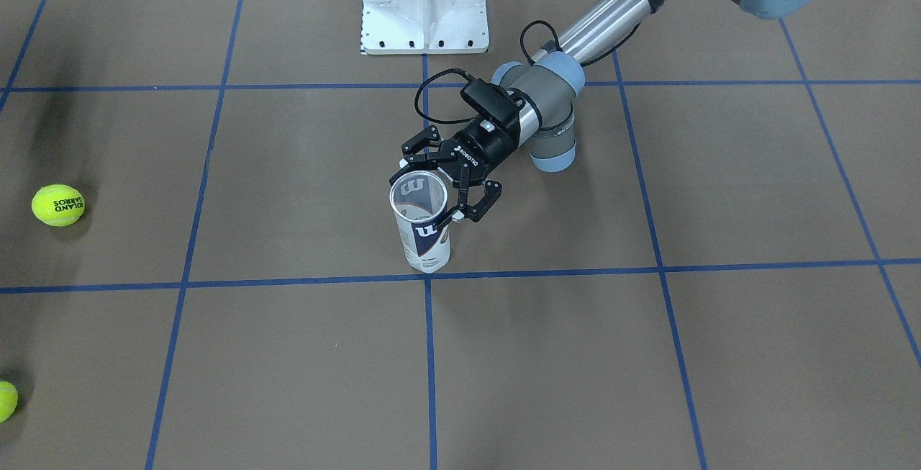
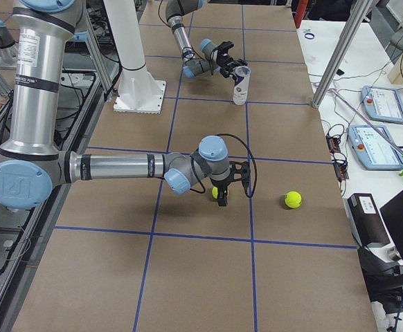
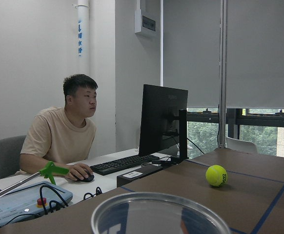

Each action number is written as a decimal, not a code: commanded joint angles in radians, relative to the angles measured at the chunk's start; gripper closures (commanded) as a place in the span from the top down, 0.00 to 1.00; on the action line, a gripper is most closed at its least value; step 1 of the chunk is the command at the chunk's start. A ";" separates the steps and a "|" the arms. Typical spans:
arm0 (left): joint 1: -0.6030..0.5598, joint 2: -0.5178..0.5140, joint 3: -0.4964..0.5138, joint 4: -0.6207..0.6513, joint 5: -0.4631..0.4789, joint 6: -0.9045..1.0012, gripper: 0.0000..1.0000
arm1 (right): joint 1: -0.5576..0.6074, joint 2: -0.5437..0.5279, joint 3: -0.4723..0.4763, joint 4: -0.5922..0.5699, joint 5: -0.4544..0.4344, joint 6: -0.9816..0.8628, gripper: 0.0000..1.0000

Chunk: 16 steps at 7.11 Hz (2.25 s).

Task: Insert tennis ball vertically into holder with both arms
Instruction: 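Grasp the nearer tennis ball with the right gripper while left holds the tube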

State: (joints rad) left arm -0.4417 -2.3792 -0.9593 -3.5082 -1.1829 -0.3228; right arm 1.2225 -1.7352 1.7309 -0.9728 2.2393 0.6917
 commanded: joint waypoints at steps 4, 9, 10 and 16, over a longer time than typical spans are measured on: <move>-0.012 0.000 0.002 0.024 0.002 0.002 0.99 | -0.207 0.016 -0.025 0.105 -0.196 0.180 0.99; -0.012 0.002 0.004 0.024 0.002 0.002 0.99 | -0.305 0.014 -0.051 0.106 -0.294 0.177 1.00; -0.012 0.002 0.005 0.024 0.002 0.002 0.99 | -0.319 0.006 -0.051 0.105 -0.319 0.177 0.99; -0.011 0.003 0.005 0.024 0.002 0.002 0.99 | -0.327 0.133 -0.027 0.095 -0.323 0.212 0.00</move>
State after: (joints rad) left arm -0.4532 -2.3764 -0.9541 -3.4837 -1.1812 -0.3206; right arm 0.8959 -1.6627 1.7008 -0.8709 1.9131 0.8778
